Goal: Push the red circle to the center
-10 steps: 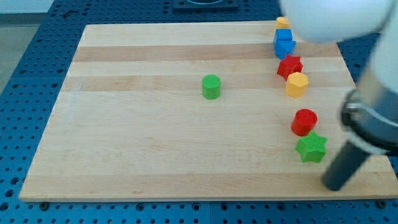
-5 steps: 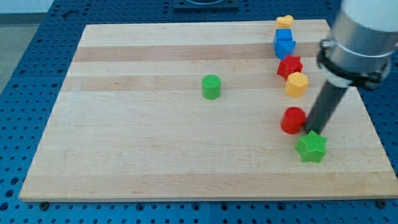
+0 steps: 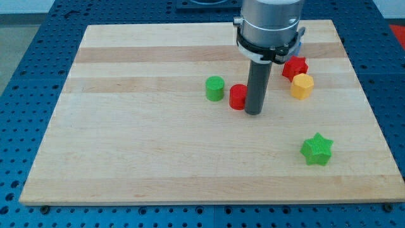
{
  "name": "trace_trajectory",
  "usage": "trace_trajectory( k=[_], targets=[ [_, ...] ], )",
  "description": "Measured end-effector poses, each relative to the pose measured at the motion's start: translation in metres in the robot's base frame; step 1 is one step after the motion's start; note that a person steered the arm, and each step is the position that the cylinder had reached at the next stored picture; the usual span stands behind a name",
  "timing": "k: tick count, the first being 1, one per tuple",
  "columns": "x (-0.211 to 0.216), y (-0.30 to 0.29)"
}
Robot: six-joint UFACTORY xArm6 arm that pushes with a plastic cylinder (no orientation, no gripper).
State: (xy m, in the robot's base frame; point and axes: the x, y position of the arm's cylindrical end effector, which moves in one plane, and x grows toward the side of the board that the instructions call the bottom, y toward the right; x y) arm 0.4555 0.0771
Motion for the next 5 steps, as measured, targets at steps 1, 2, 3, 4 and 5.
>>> trace_trajectory(
  k=[1, 2, 3, 4, 5],
  targets=[
    [0.0, -0.002],
    [0.0, -0.009],
    [0.001, 0.013],
    [0.001, 0.096],
    [0.013, 0.158]
  ],
)
